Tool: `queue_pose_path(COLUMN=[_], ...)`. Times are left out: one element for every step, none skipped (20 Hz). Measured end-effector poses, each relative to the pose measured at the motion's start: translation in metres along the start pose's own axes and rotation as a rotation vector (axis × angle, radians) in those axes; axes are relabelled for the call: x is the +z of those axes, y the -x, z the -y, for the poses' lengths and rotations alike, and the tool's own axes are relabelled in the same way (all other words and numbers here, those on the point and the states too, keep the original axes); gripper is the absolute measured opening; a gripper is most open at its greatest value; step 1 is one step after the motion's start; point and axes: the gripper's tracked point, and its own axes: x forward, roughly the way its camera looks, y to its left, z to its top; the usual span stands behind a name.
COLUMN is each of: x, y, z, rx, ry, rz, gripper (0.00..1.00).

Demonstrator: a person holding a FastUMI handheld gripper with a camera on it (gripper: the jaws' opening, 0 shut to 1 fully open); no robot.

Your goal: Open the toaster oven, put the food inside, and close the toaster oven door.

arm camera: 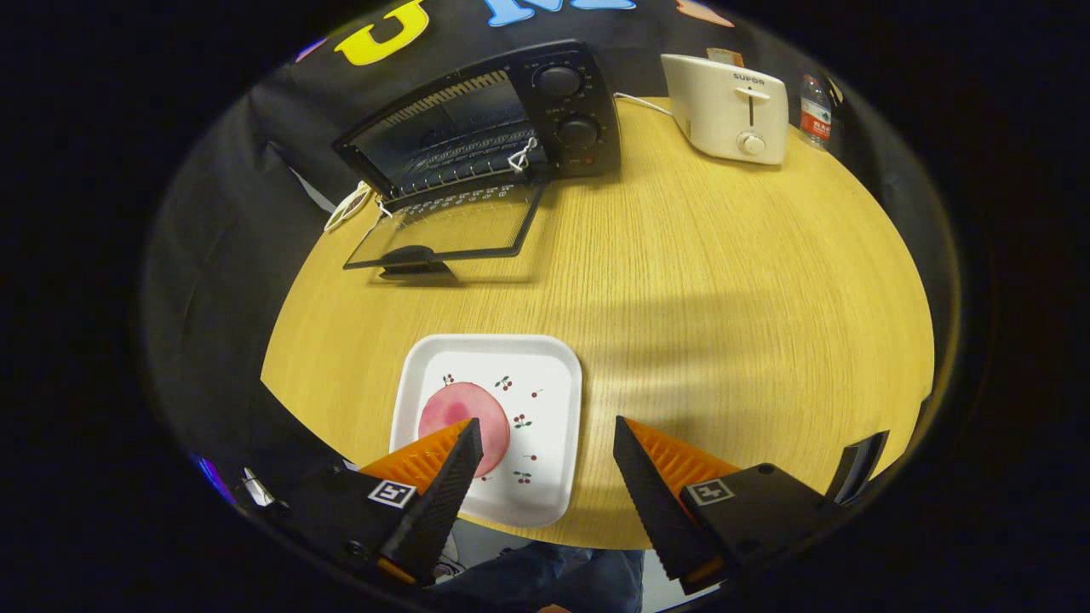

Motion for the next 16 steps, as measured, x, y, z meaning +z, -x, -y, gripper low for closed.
queue_pose_path(x=[-0.004,-0.005,-0.004,-0.005,-0.004,-0.003,-0.004,-0.002,-0.003,-0.002,-0.001,-0.003,-0.003,-0.003,-0.007,-0.008], y=[-0.004,-0.006,-0.007,-0.009,-0.008,-0.010,-0.012,-0.011,-0.010,-0.012,-0.010,-0.012,-0.011,-0.014,-0.014,-0.014], z=[-0.001,0.000,0.000,0.002,0.003,0.006,0.010,0.015,0.017,0.022,0.023,0.020,0.018,0.016,0.008,0.006], rx=[-0.006,-0.017,-0.025,-0.031,-0.044,-0.058,-0.081,-0.103,-0.109,-0.127,-0.125,-0.099,-0.067,-0.029,0.016,0.052], ry=[0.002,0.010,0.024,0.037,0.044,0.050,0.059,0.069,0.073,0.077,0.068,0.033,-0.018,-0.074,-0.124,-0.168], rz=[-0.016,-0.032,-0.029,-0.043,-0.049,-0.060,-0.064,-0.068,-0.077,-0.082,-0.083,-0.097,-0.095,-0.107,-0.124,-0.136], gripper=[0.98,0.98,0.95,0.91,0.90,0.87,0.77,0.68,0.58,0.40,0.36,0.23,0.15,0.06,0.03,0.03])
